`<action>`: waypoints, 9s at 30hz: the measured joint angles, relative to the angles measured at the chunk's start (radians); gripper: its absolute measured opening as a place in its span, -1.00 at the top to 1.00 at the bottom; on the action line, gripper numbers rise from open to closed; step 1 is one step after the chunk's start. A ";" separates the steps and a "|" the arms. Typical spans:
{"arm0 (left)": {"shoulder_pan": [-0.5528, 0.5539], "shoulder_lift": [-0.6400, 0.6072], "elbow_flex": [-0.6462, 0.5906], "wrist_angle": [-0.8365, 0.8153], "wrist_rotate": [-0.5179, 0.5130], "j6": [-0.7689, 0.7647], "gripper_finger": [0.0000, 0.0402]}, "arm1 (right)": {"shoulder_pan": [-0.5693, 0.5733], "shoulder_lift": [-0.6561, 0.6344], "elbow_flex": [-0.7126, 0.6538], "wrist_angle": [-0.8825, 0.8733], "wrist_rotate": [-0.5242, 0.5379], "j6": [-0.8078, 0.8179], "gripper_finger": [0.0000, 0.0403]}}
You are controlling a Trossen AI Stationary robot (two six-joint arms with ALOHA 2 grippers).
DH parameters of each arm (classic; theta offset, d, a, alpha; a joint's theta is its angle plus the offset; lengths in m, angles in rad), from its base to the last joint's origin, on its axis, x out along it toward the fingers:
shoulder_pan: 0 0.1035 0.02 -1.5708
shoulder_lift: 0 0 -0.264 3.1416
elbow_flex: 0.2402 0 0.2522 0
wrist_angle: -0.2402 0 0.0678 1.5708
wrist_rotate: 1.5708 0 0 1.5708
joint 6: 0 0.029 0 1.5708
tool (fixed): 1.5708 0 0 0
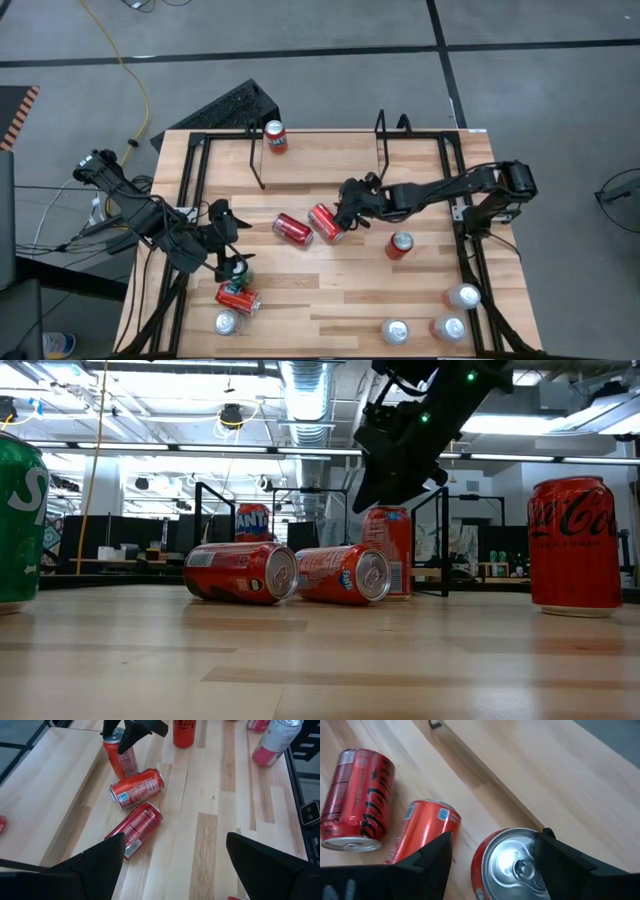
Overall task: Place canned beverage on shelf
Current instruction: Put the red soda can on the shelf and align with the other red soda can
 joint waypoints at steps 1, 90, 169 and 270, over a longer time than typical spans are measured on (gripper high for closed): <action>0.000 0.000 0.000 0.000 0.000 -0.001 -0.65 | 0.000 0.000 0.012 -0.028 -0.002 0.017 -0.37; -0.001 0.033 -0.001 0.004 0.000 0.001 -0.65 | -0.050 0.089 0.376 -0.525 -0.477 -0.281 -0.83; -0.079 0.040 -0.006 0.023 -0.217 -0.040 -0.65 | 0.188 0.017 0.376 0.309 -0.673 -0.657 -0.34; 0.431 0.126 0.022 0.570 1.185 0.343 -0.65 | 0.184 0.028 0.377 0.529 -1.236 -0.430 -0.40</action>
